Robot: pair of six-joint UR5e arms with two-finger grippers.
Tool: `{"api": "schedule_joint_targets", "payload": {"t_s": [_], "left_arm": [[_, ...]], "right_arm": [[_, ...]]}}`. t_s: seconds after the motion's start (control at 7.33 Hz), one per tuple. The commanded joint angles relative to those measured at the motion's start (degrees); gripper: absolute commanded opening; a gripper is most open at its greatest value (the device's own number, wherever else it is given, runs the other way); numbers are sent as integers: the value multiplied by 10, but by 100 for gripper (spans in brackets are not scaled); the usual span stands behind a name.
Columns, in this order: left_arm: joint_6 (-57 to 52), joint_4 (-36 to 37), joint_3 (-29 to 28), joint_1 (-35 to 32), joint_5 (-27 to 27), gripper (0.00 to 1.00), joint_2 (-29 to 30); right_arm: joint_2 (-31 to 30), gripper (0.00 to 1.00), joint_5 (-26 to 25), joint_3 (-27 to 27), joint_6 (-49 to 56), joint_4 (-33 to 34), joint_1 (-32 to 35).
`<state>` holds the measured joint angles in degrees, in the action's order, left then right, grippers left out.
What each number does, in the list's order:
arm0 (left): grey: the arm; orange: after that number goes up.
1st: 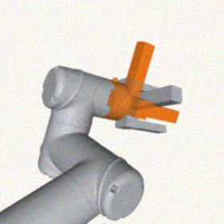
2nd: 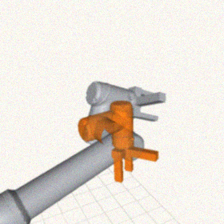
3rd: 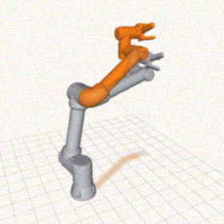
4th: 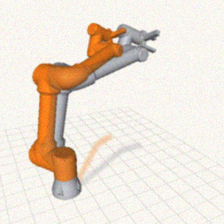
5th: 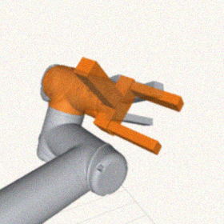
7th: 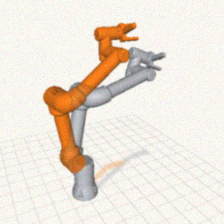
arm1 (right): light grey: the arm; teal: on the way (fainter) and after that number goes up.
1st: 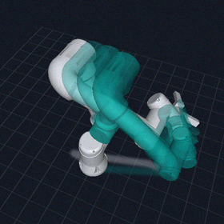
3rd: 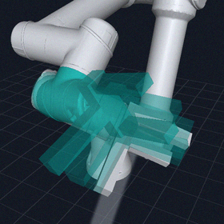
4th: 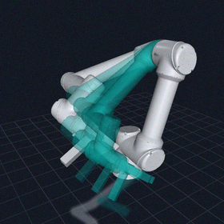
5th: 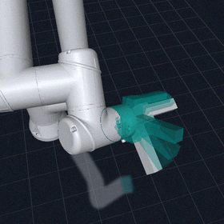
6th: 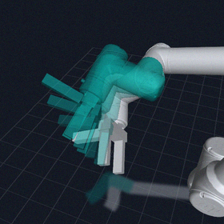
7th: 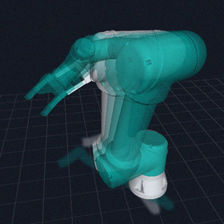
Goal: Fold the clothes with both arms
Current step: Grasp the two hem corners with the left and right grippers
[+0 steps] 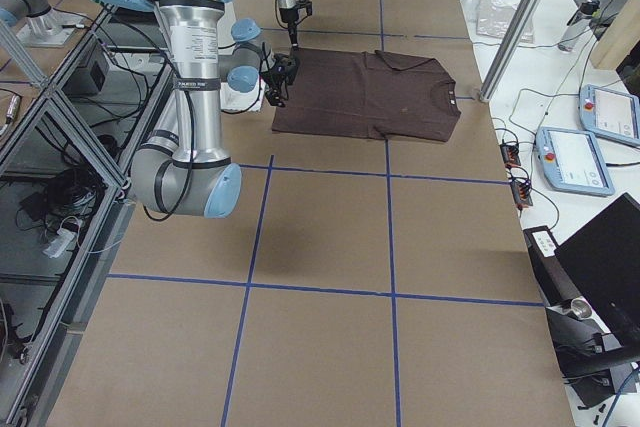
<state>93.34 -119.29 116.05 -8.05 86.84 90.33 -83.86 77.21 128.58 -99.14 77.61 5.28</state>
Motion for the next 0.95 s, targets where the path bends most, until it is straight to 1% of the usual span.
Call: {"api": "schedule_joint_targets", "payload": {"t_s": [0.0, 0.14, 0.27, 0.41, 0.55, 0.68, 0.82], "left_arm": [[1, -1, 0, 1, 0, 18, 2], [1, -1, 1, 3, 0, 1, 2], [1, -1, 2, 6, 0, 0, 2], [1, -1, 6, 6, 0, 0, 2], [1, -1, 7, 6, 0, 0, 2], [1, -1, 8, 6, 1, 0, 3], [1, -1, 10, 5, 1, 0, 5]], "right_arm": [[-1, 97, -2, 0, 0, 0, 1], [-1, 97, -3, 0, 0, 1, 0], [-2, 97, -3, 0, -1, 1, 0], [-2, 94, -5, -1, -9, 1, -8], [2, 77, -30, -7, -67, 6, -31], [3, 70, -36, -16, -86, 20, -41], [5, 67, -46, -32, -101, 50, -52]]}}
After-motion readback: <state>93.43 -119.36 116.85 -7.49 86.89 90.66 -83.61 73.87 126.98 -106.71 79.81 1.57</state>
